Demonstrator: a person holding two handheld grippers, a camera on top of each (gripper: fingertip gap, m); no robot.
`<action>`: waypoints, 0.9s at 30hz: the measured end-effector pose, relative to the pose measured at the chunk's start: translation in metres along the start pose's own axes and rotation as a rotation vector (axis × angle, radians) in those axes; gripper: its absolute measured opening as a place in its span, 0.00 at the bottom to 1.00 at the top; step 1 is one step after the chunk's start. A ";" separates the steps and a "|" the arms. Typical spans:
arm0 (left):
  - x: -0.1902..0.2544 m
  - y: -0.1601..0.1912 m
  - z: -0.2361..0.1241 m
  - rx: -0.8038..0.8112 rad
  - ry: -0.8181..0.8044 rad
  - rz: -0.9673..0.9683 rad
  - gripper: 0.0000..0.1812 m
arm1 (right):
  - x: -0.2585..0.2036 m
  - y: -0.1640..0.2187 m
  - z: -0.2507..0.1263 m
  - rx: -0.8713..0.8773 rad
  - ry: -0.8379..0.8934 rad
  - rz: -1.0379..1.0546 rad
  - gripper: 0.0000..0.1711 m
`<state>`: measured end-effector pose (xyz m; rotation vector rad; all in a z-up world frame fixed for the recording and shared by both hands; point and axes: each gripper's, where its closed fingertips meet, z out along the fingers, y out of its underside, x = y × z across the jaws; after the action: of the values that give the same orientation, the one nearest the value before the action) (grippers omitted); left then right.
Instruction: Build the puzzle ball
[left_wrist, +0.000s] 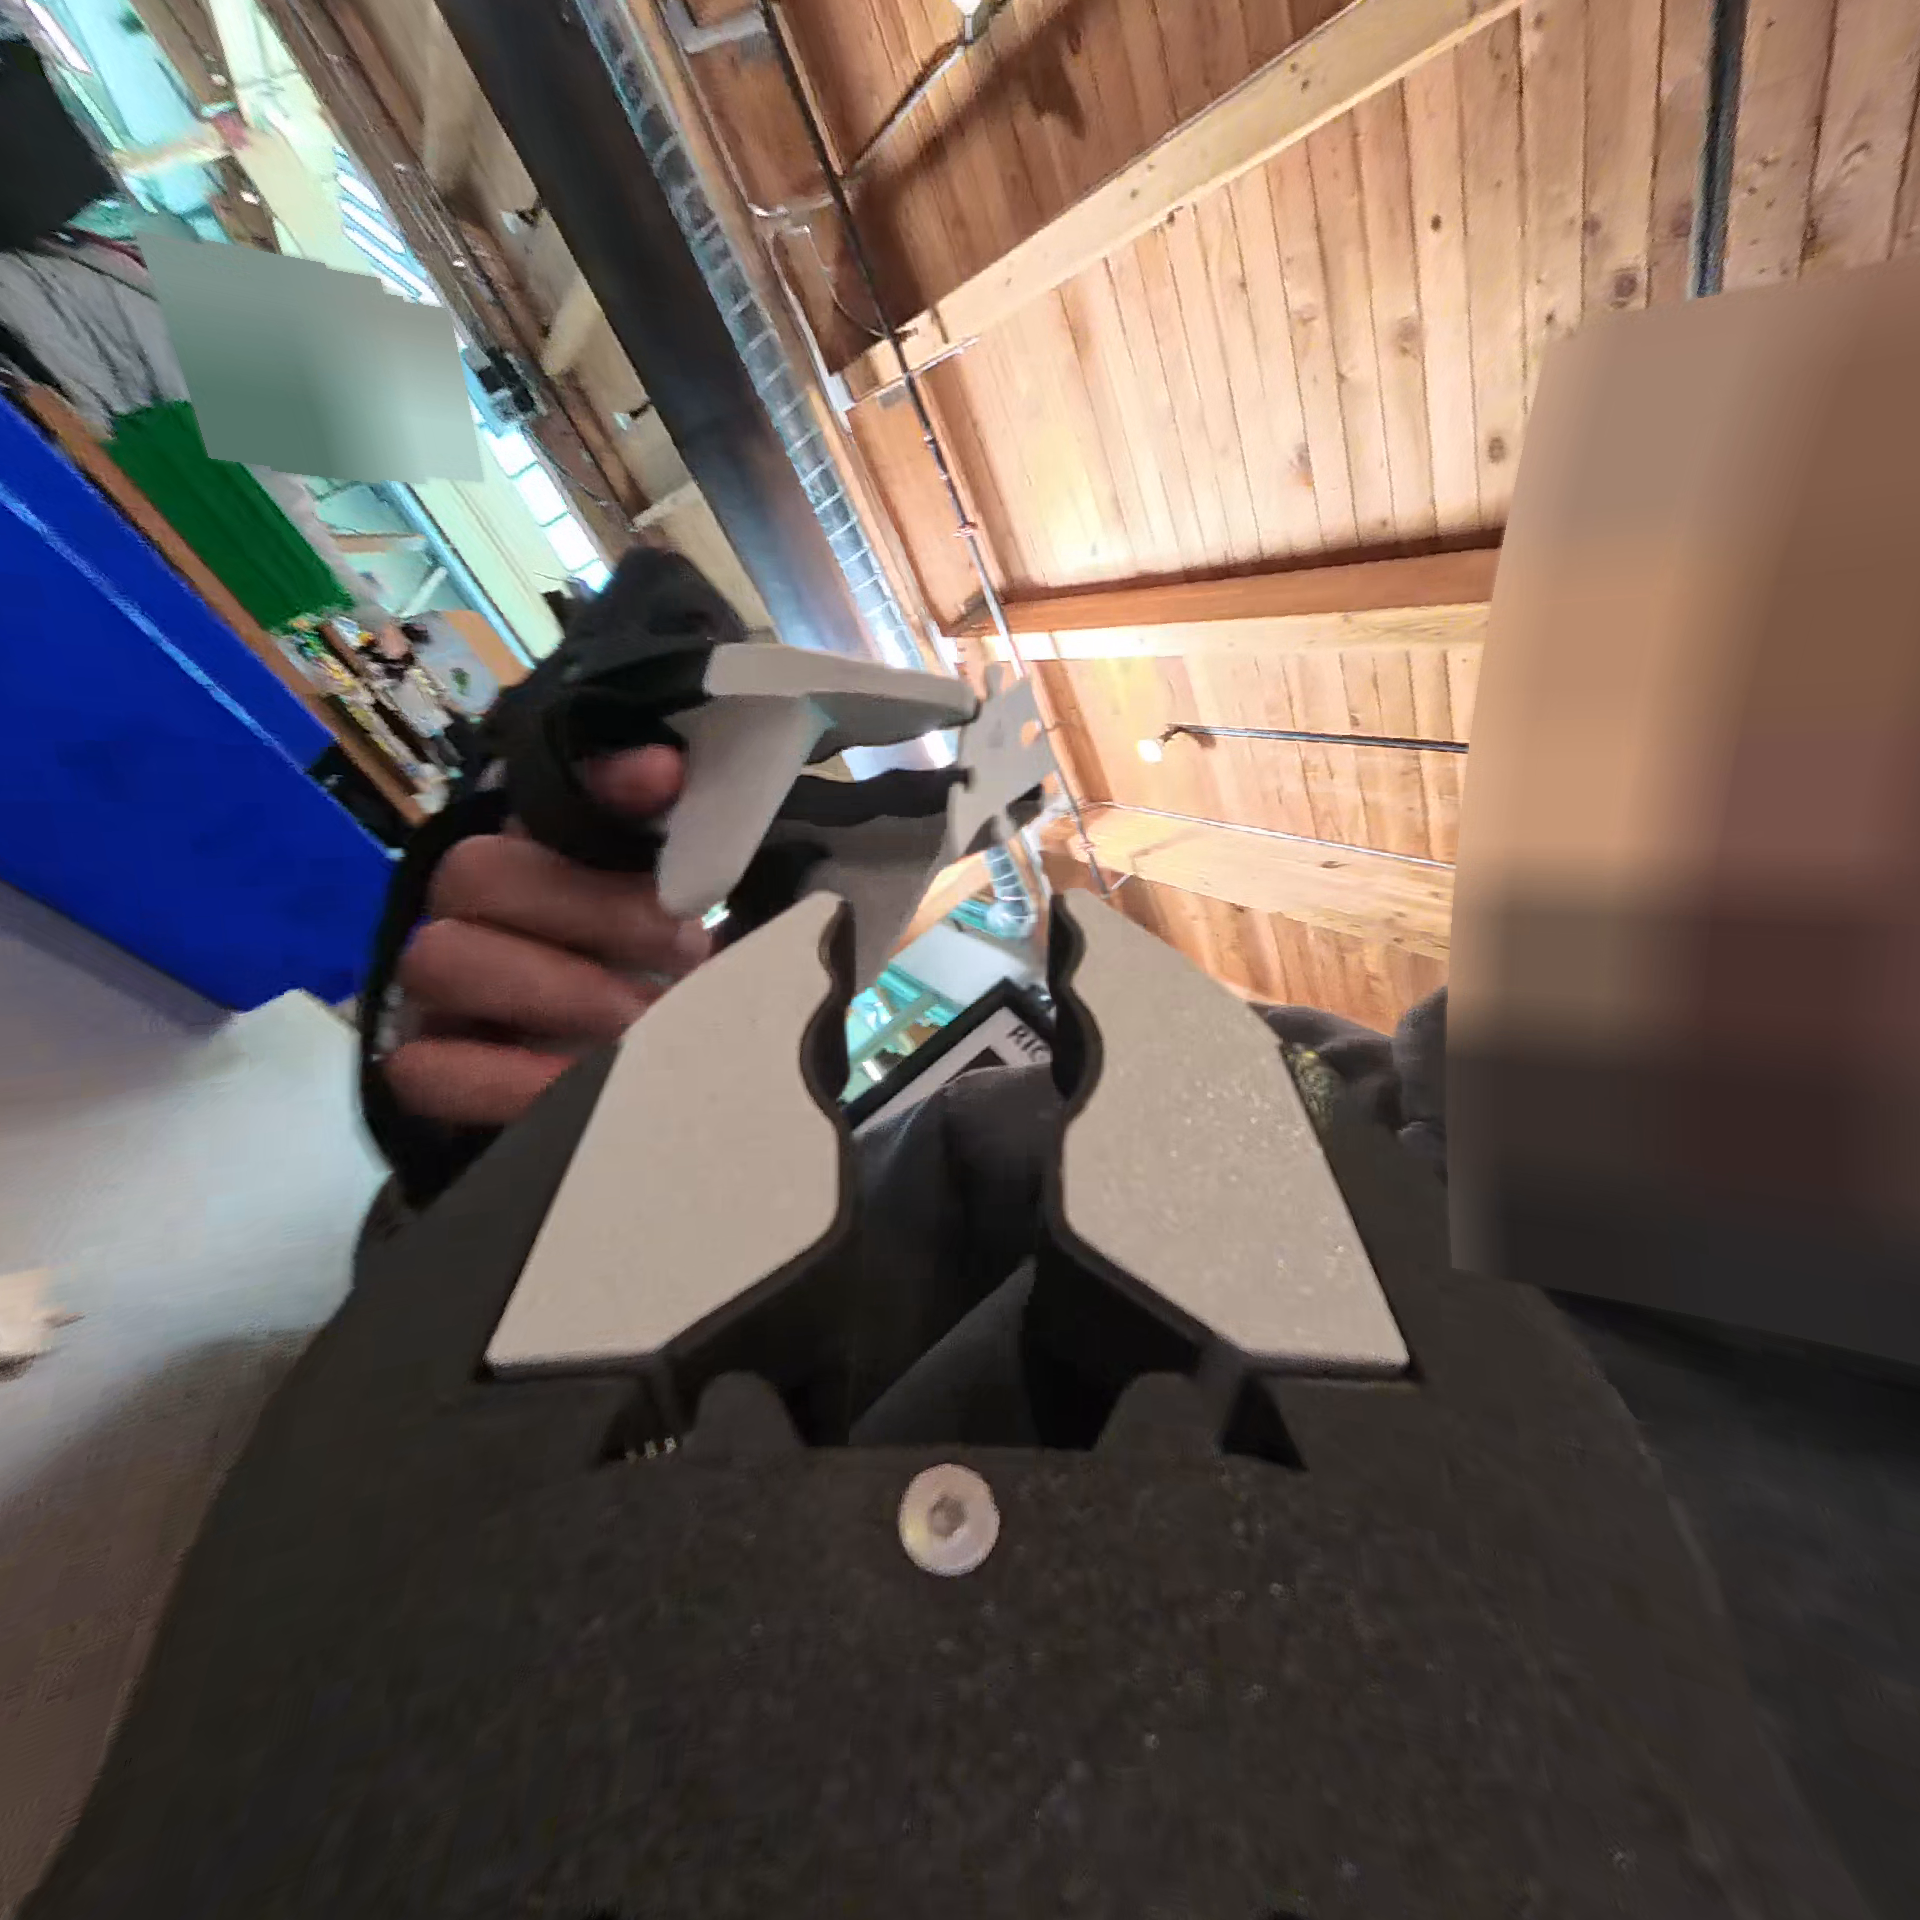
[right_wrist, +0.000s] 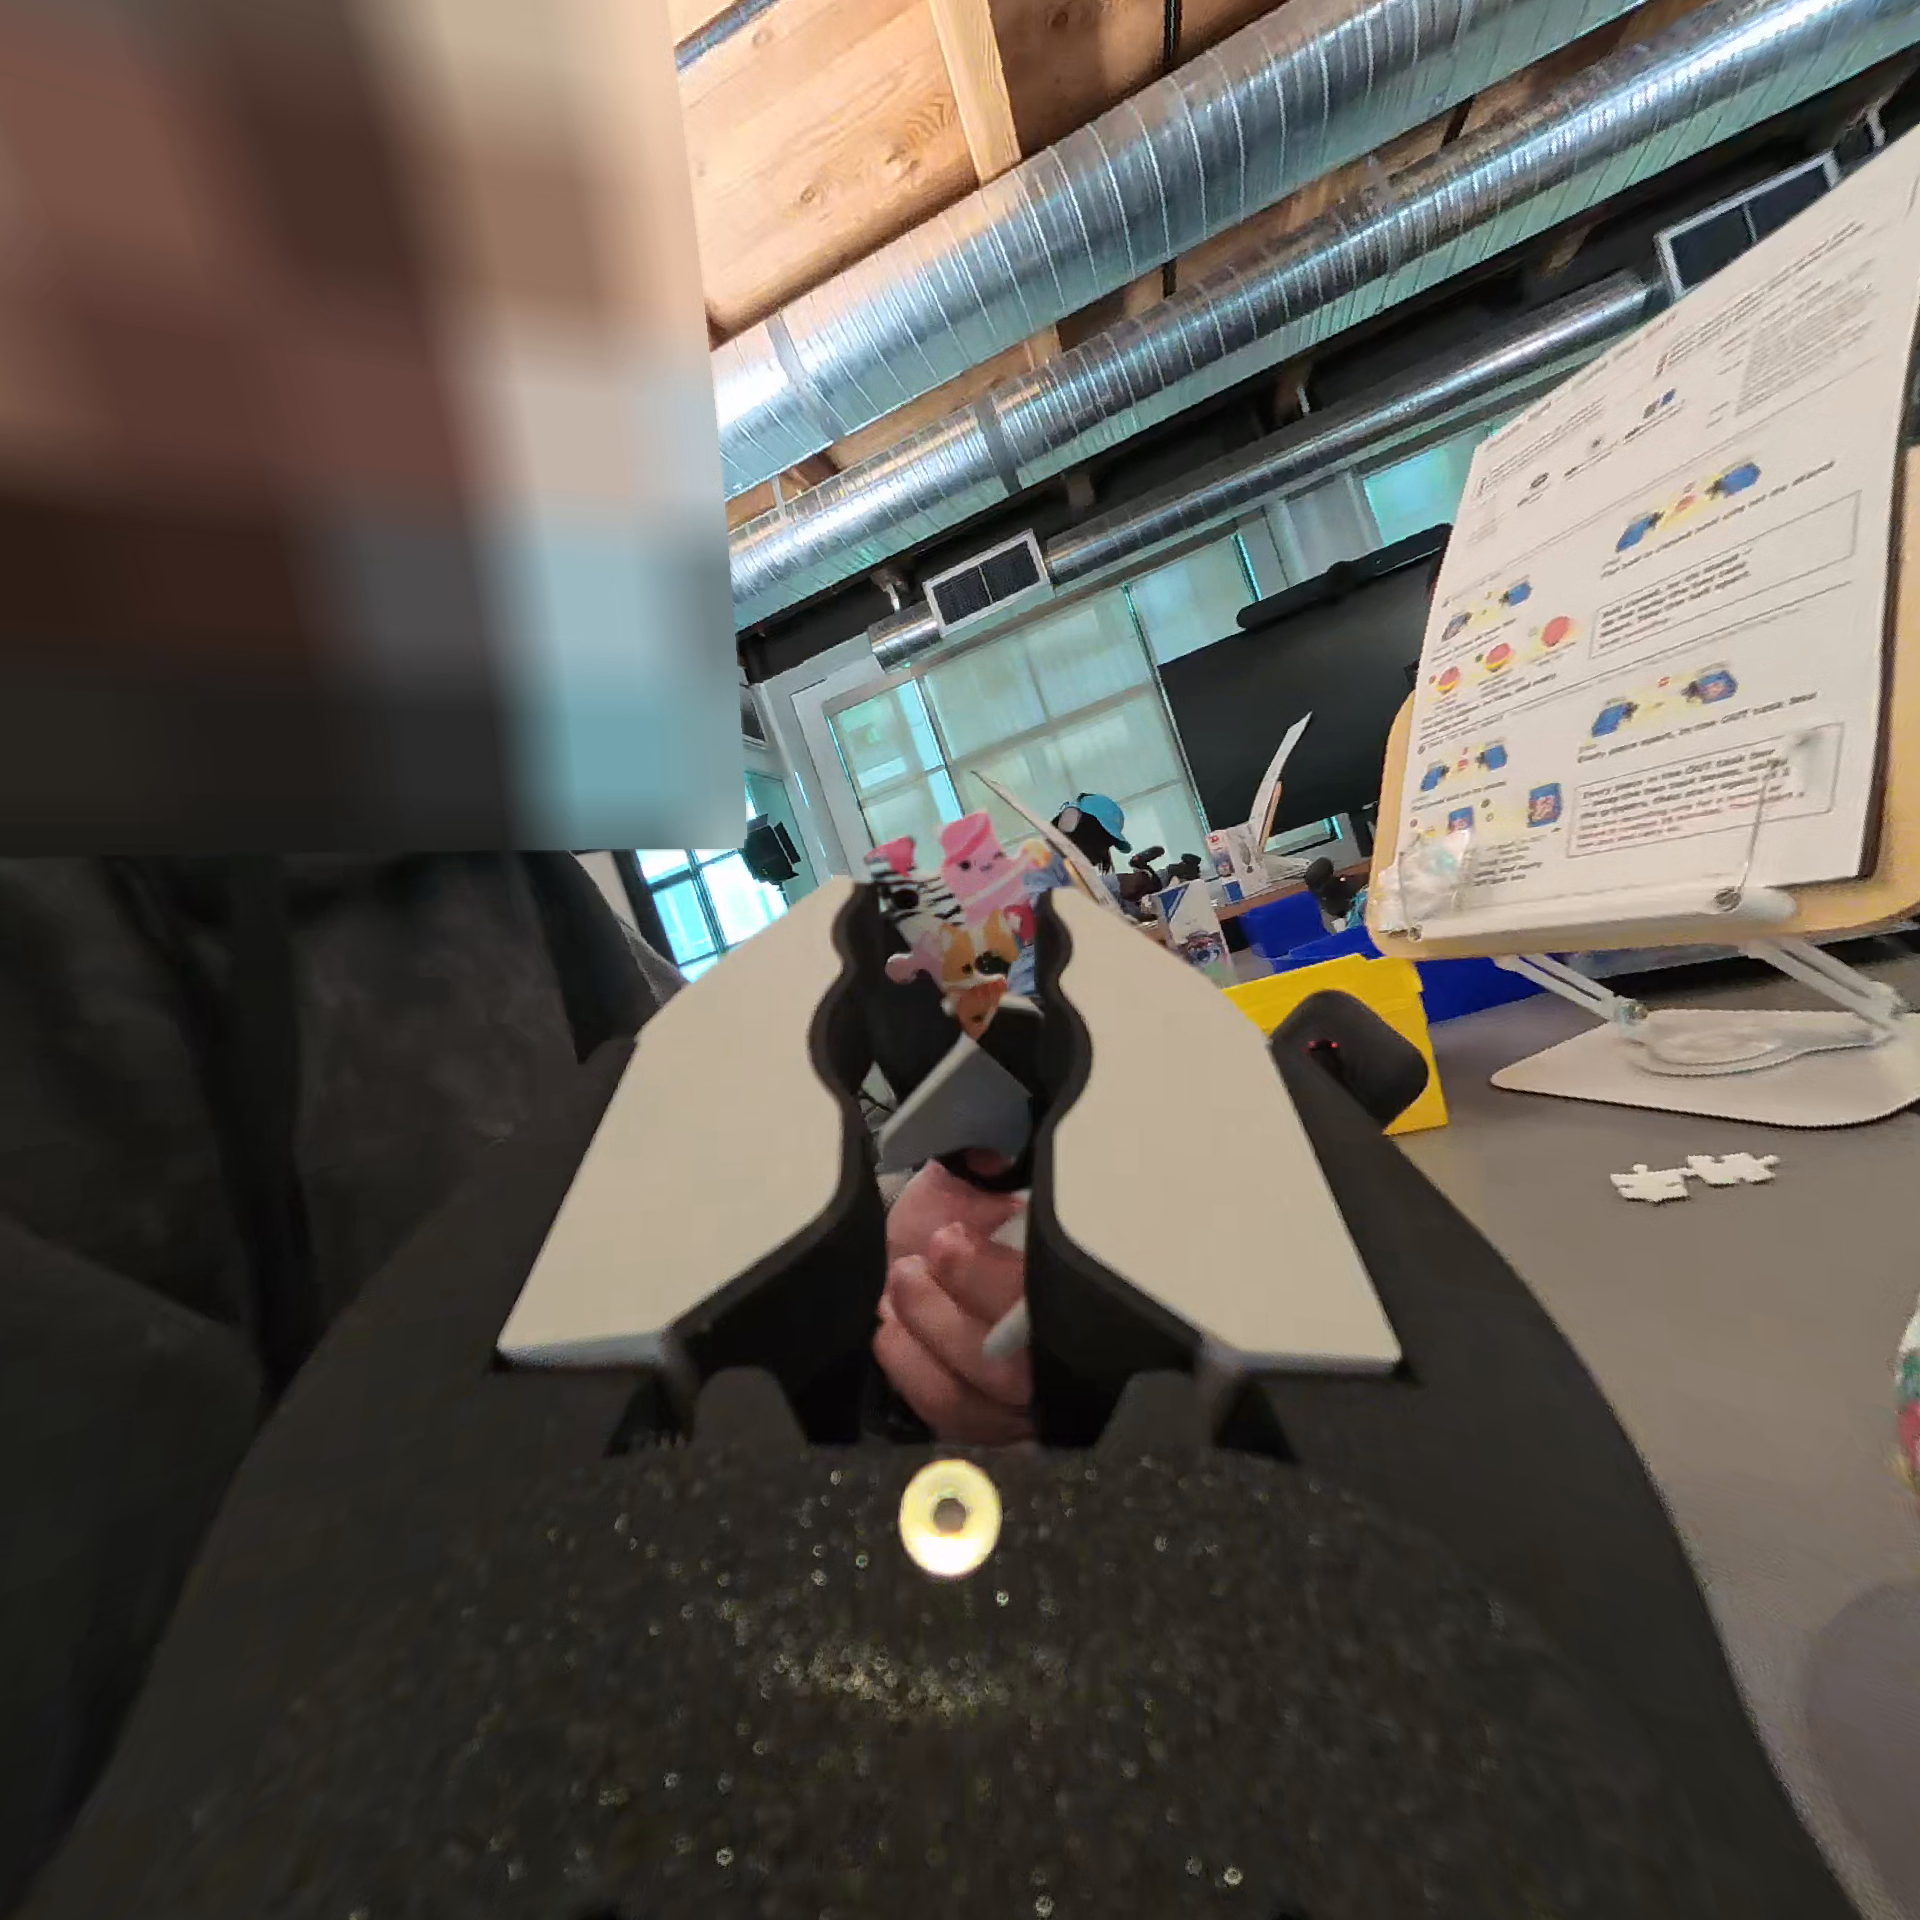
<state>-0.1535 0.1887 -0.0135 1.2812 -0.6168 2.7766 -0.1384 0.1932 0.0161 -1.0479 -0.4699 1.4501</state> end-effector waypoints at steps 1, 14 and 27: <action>0.001 0.001 0.004 0.006 0.008 -0.012 0.19 | -0.001 0.003 0.000 0.004 -0.007 0.005 0.16; 0.003 0.003 0.000 0.057 -0.047 0.018 0.01 | -0.003 0.028 -0.002 0.011 -0.025 0.046 0.04; -0.027 0.006 -0.038 0.002 -0.411 0.358 0.01 | 0.031 0.066 -0.005 -0.574 0.515 -0.097 0.12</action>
<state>-0.1645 0.2013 -0.0577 1.9384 -0.9461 2.7794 -0.1675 0.2079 -0.0492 -1.7689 -0.5613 0.9158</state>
